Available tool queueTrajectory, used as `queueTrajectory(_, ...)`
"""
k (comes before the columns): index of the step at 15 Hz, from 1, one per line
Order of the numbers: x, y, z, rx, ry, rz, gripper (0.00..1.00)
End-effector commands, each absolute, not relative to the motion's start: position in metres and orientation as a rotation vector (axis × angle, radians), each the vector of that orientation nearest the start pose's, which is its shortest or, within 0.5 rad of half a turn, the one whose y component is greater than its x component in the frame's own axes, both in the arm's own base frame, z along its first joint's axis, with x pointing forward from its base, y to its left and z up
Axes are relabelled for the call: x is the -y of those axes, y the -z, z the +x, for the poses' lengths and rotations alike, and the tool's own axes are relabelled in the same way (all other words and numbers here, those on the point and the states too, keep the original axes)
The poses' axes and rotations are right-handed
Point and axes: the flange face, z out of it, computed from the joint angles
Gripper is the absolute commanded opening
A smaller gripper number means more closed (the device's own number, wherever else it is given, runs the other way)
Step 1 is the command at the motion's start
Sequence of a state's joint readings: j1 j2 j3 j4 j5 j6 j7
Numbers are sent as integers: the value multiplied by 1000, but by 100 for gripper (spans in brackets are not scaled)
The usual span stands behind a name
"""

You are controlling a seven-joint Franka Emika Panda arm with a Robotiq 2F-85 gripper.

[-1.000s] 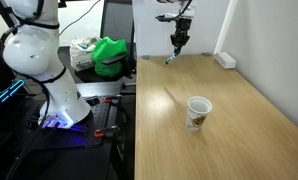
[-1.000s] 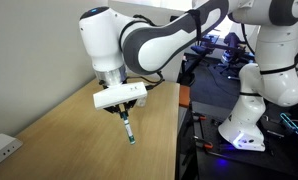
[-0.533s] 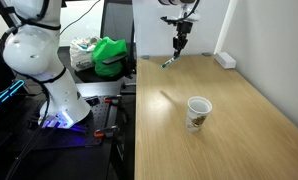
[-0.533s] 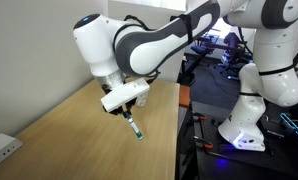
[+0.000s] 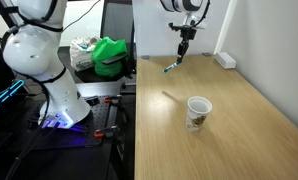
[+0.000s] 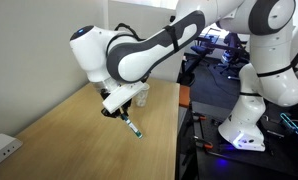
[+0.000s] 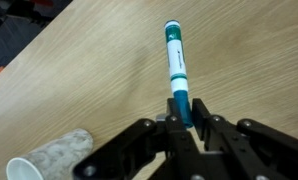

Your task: Remove the marker from the mug and put it on the table

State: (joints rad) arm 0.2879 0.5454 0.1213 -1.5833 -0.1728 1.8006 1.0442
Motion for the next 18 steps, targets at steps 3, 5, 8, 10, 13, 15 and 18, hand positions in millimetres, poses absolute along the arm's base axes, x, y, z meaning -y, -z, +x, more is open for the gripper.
queueTrajectory(3,-236,-292,625,-883,-385,-3273,46)
queueTrajectory(5,-236,-289,627,-895,-395,-3272,50)
queueTrajectory(8,-236,-289,629,-930,-402,-3267,73)
queueTrajectory(10,-236,-292,628,-964,-400,-3259,88)
queueTrajectory(13,-240,-299,623,-1055,-324,-3249,100)
queueTrajectory(15,-243,-306,619,-1132,-269,-3229,100)
queueTrajectory(18,-247,-315,615,-1261,-201,-3186,100)
